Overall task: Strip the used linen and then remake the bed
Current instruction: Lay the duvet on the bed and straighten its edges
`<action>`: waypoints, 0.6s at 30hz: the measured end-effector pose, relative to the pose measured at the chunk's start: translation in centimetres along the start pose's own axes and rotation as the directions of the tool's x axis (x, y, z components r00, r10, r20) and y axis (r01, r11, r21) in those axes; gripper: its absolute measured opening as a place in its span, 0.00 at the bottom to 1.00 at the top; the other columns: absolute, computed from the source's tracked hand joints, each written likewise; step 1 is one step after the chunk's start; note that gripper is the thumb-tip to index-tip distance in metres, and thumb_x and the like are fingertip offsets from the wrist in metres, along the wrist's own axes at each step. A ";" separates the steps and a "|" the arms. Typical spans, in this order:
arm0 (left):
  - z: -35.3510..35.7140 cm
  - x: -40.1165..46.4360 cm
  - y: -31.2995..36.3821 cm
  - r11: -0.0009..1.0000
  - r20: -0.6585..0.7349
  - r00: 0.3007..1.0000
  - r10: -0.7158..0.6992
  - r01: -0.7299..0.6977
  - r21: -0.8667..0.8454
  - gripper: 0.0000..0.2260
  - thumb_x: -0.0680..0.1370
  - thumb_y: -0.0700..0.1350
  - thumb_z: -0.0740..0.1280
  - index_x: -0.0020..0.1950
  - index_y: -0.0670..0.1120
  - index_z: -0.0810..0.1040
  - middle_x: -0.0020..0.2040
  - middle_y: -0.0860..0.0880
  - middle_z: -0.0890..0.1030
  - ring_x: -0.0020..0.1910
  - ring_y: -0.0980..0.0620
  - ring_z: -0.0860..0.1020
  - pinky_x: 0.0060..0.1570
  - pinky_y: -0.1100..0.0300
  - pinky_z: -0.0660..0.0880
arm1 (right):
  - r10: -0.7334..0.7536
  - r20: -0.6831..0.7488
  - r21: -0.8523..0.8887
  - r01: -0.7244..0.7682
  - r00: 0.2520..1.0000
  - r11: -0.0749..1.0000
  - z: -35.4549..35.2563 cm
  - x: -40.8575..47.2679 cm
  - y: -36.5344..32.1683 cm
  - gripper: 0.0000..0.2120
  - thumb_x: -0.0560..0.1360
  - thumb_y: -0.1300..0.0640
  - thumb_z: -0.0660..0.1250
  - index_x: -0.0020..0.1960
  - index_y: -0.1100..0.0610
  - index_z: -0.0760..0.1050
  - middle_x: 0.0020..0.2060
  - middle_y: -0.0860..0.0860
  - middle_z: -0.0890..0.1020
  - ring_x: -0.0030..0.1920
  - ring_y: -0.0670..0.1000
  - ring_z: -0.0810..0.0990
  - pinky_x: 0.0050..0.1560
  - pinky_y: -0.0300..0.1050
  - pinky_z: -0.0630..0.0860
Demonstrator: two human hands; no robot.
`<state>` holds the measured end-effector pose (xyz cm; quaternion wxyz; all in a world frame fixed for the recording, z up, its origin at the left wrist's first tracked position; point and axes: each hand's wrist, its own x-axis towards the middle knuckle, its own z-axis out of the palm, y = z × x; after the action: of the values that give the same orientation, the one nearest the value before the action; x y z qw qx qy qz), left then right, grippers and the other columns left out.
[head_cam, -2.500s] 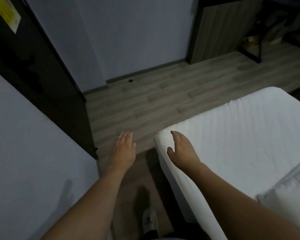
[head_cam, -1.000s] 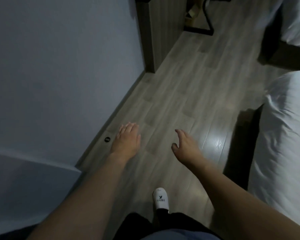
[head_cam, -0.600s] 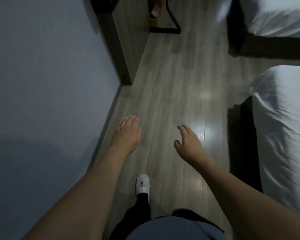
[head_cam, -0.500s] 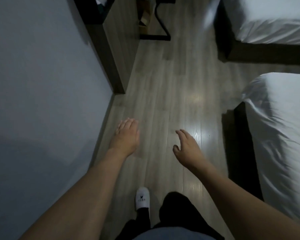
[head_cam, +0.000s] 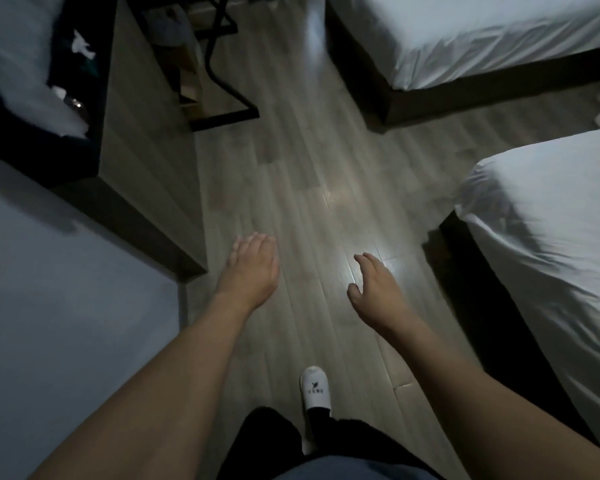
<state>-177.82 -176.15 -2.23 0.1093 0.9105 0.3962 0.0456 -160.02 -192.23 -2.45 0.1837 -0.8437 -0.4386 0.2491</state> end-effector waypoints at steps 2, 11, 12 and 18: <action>-1.0 5.5 -2.1 1.000 -0.032 0.999 0.012 -0.012 -0.010 0.18 0.80 0.43 0.60 0.68 0.38 0.72 0.66 0.39 0.74 0.69 0.40 0.69 0.74 0.44 0.54 | 0.042 -0.033 0.017 -0.042 0.999 0.999 -0.7 4.1 -1.9 0.28 0.77 0.58 0.62 0.75 0.61 0.61 0.74 0.56 0.64 0.73 0.55 0.62 0.72 0.44 0.56; -2.2 30.6 -4.5 0.924 0.034 0.927 0.374 -0.369 -0.104 0.22 0.75 0.47 0.55 0.63 0.37 0.76 0.59 0.36 0.79 0.60 0.37 0.77 0.68 0.38 0.64 | 0.351 -0.259 0.127 -0.328 0.900 0.936 -5.5 19.6 -6.5 0.28 0.77 0.56 0.62 0.75 0.59 0.61 0.73 0.56 0.65 0.73 0.55 0.63 0.74 0.49 0.59; -2.4 33.4 -3.8 0.897 0.027 0.900 0.435 -0.431 -0.102 0.23 0.75 0.47 0.55 0.64 0.36 0.76 0.61 0.36 0.78 0.61 0.36 0.76 0.69 0.39 0.63 | 0.390 -0.280 0.138 -0.365 0.877 0.921 -6.5 20.8 -6.8 0.28 0.77 0.56 0.63 0.75 0.59 0.62 0.73 0.56 0.65 0.73 0.55 0.64 0.73 0.48 0.59; -2.5 48.7 2.7 0.710 0.098 0.703 0.704 -0.698 -0.092 0.25 0.74 0.48 0.55 0.66 0.37 0.74 0.62 0.36 0.76 0.62 0.37 0.74 0.70 0.41 0.61 | 0.598 -0.393 0.282 -0.528 0.698 0.801 -11.8 27.8 -6.1 0.27 0.72 0.59 0.64 0.70 0.62 0.67 0.66 0.57 0.72 0.66 0.57 0.70 0.68 0.50 0.65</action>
<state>-143.07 -141.91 0.72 0.1304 0.9908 0.0114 0.0356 -143.45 -166.84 3.07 0.2591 -0.9553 -0.0820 0.1163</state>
